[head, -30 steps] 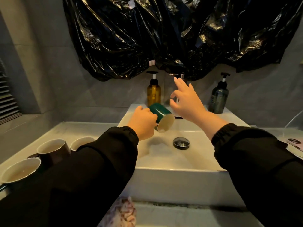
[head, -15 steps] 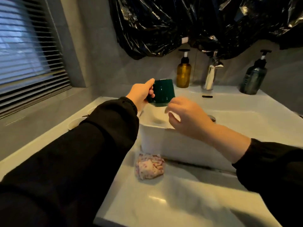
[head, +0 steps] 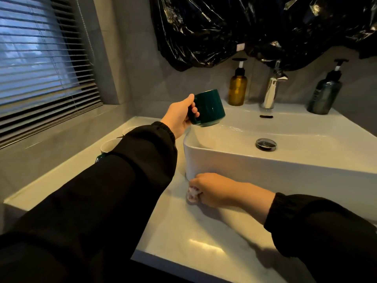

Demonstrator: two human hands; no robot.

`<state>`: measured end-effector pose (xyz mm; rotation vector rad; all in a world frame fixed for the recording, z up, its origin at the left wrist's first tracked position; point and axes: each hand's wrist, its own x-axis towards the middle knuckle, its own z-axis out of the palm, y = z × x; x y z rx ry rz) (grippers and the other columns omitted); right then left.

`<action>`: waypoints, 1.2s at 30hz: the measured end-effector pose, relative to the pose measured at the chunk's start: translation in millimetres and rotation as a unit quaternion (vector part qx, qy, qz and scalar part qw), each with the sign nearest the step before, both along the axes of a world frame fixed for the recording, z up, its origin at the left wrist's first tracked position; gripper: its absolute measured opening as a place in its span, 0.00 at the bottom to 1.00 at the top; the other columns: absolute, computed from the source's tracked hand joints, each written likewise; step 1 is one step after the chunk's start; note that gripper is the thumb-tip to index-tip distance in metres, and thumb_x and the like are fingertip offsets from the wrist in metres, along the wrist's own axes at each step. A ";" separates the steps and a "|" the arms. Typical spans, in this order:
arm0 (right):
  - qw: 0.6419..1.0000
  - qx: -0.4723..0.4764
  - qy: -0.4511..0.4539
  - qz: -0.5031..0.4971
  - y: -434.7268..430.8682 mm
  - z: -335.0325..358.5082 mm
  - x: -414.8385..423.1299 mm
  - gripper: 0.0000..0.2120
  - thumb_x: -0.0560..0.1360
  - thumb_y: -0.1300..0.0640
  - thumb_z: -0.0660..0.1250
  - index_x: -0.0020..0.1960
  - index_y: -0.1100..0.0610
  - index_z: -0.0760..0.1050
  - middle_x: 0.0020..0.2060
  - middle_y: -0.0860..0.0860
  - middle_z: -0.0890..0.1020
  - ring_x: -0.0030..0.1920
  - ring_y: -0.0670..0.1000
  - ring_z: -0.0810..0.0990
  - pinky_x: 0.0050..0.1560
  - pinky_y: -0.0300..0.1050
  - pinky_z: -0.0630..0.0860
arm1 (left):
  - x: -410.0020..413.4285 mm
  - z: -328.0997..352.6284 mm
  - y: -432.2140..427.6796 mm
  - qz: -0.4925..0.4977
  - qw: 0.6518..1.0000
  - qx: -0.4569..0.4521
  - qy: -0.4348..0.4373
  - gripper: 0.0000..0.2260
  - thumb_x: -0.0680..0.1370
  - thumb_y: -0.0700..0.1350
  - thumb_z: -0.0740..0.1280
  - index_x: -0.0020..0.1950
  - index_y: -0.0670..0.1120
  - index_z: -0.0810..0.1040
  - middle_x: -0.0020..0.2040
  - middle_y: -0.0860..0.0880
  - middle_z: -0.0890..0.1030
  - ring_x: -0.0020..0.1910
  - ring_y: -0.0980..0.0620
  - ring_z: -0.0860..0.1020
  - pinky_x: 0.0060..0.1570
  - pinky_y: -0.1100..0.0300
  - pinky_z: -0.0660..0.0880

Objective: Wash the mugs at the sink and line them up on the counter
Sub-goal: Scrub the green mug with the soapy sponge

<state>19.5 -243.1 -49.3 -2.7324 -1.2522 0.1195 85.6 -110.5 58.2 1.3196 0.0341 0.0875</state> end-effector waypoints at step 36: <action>0.883 0.251 -0.305 -0.255 -179.9 84.7 175.9 0.07 0.74 0.61 0.70 0.52 0.58 0.82 0.51 0.54 0.76 0.47 0.56 0.78 0.46 0.43 0.74 | 139.6 -9.8 -176.6 -0.165 0.975 -0.042 0.142 0.11 0.83 0.44 0.55 0.42 0.44 0.70 0.31 0.51 0.67 0.28 0.56 0.65 0.30 0.65 0.66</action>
